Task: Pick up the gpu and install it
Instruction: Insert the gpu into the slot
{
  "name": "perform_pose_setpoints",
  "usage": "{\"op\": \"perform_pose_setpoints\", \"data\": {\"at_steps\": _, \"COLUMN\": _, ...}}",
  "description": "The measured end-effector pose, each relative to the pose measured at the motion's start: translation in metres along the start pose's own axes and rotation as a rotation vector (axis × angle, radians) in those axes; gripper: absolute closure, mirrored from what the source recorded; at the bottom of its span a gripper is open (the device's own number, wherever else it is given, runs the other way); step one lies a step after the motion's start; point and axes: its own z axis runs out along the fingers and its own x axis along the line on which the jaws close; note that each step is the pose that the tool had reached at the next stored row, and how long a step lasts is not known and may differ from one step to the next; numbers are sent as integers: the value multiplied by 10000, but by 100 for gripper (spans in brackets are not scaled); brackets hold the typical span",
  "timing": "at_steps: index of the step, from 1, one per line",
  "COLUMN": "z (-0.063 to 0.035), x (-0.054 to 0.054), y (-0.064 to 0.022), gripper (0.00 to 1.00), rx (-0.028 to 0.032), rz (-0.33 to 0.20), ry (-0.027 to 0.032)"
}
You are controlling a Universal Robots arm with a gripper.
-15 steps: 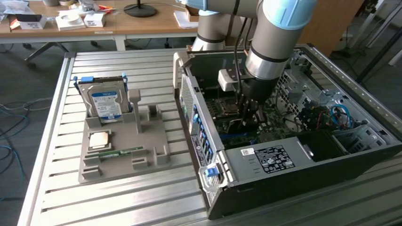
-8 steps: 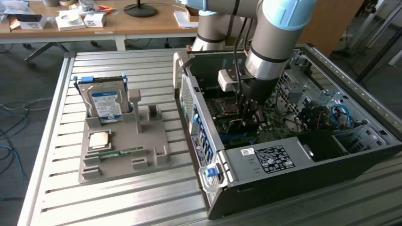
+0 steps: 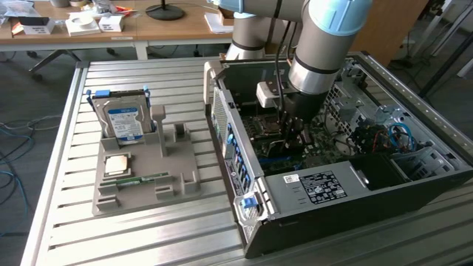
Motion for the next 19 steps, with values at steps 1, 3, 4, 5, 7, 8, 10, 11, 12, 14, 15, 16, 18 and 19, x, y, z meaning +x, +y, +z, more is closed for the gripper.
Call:
{"op": "perform_pose_setpoints", "data": {"at_steps": 1, "z": 0, "x": 0, "y": 0, "gripper": 74, "rx": 0, "rz": -3, "ry": -1}}
{"op": "perform_pose_setpoints", "data": {"at_steps": 3, "z": 0, "x": 0, "y": 0, "gripper": 74, "rx": 0, "rz": -19, "ry": 0}}
{"op": "perform_pose_setpoints", "data": {"at_steps": 4, "z": 0, "x": 0, "y": 0, "gripper": 74, "rx": -1, "rz": -29, "ry": -1}}
{"op": "perform_pose_setpoints", "data": {"at_steps": 5, "z": 0, "x": 0, "y": 0, "gripper": 74, "rx": -1, "rz": -37, "ry": -1}}
{"op": "perform_pose_setpoints", "data": {"at_steps": 7, "z": 0, "x": 0, "y": 0, "gripper": 74, "rx": -1, "rz": -59, "ry": -1}}
{"op": "perform_pose_setpoints", "data": {"at_steps": 8, "z": 0, "x": 0, "y": 0, "gripper": 74, "rx": -2, "rz": -75, "ry": -1}}
{"op": "perform_pose_setpoints", "data": {"at_steps": 10, "z": 0, "x": 0, "y": 0, "gripper": 74, "rx": -3, "rz": -115, "ry": -1}}
{"op": "perform_pose_setpoints", "data": {"at_steps": 11, "z": 0, "x": 0, "y": 0, "gripper": 74, "rx": -4, "rz": -137, "ry": -1}}
{"op": "perform_pose_setpoints", "data": {"at_steps": 12, "z": 0, "x": 0, "y": 0, "gripper": 74, "rx": -5, "rz": -156, "ry": -1}}
{"op": "perform_pose_setpoints", "data": {"at_steps": 14, "z": 0, "x": 0, "y": 0, "gripper": 74, "rx": -5, "rz": -193, "ry": -2}}
{"op": "perform_pose_setpoints", "data": {"at_steps": 15, "z": 0, "x": 0, "y": 0, "gripper": 74, "rx": -6, "rz": -211, "ry": -4}}
{"op": "perform_pose_setpoints", "data": {"at_steps": 16, "z": 1, "x": 0, "y": 0, "gripper": 74, "rx": -7, "rz": -231, "ry": -9}}
{"op": "perform_pose_setpoints", "data": {"at_steps": 18, "z": 0, "x": 0, "y": 0, "gripper": 74, "rx": -8, "rz": -280, "ry": -20}}
{"op": "perform_pose_setpoints", "data": {"at_steps": 19, "z": 0, "x": 0, "y": 0, "gripper": 74, "rx": -9, "rz": -306, "ry": -32}}
